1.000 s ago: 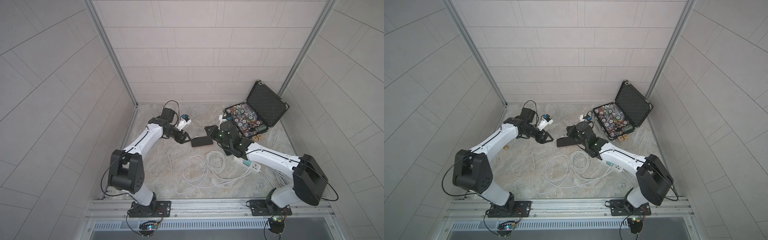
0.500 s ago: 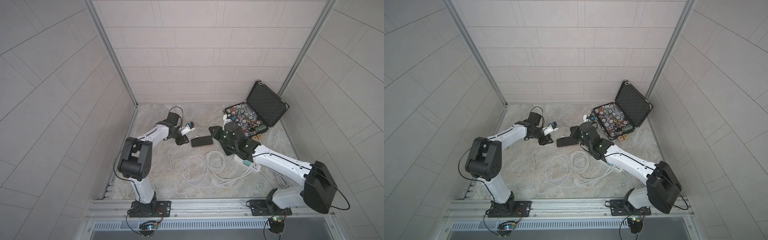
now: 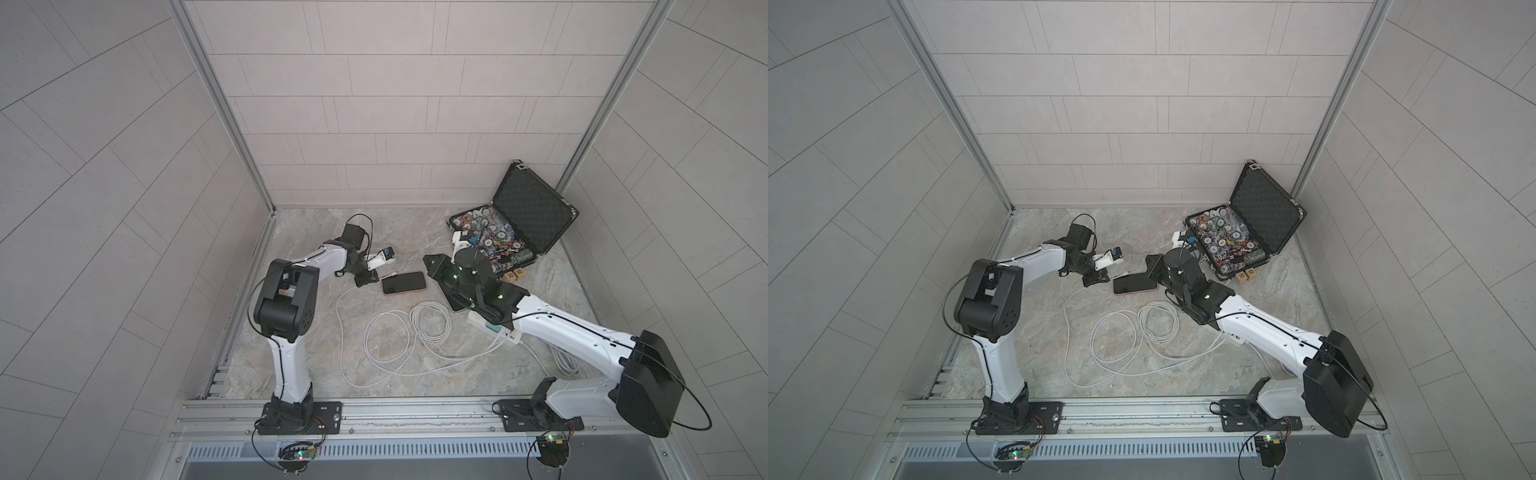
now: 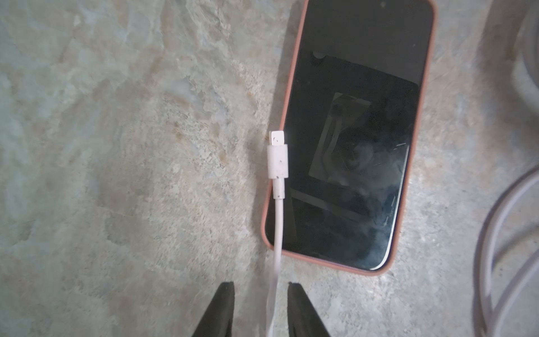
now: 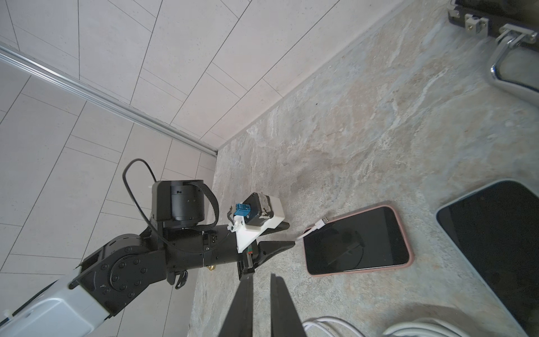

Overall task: Plug the charging cable into the phone
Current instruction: Pick up the charging cable from the center of the board.

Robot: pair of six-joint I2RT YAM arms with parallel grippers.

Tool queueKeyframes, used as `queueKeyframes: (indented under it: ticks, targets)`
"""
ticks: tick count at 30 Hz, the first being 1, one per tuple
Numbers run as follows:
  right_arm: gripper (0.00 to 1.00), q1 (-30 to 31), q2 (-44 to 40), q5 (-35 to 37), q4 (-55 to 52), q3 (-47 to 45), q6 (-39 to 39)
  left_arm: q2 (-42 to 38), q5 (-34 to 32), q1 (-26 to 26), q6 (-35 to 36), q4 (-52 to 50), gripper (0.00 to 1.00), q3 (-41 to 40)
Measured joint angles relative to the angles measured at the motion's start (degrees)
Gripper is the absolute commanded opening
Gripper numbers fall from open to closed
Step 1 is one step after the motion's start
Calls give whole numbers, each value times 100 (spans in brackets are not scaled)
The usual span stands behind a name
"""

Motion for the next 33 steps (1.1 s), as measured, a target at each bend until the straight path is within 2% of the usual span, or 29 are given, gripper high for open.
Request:
queueKeyframes:
  ticks: [3,8,9,20,25,29,33]
  targets:
    - [15,0,-9,26,-2,-11,0,44,-90,-55,59,4,32,-2]
    - [15,0,-9,48,-4,-22,2,162,-243,-90,118,39,2,42]
    - [15,0,-9,48,-4,-22,2,197,-262,-90,138,48,0,57]
    - [16,0,-160,92,-24,-76,-17,236,-369,-90,79,-26,0,136]
    - [18,0,-160,48,-31,-76,-74,-240,-192,-90,-146,-304,0,133]
    - [28,-2,-107,-142,63,-76,-280,-946,101,-90,-570,-457,0,155]
    - [45,0,-61,-564,492,-214,-667,-1338,566,-81,-1307,-643,0,352]
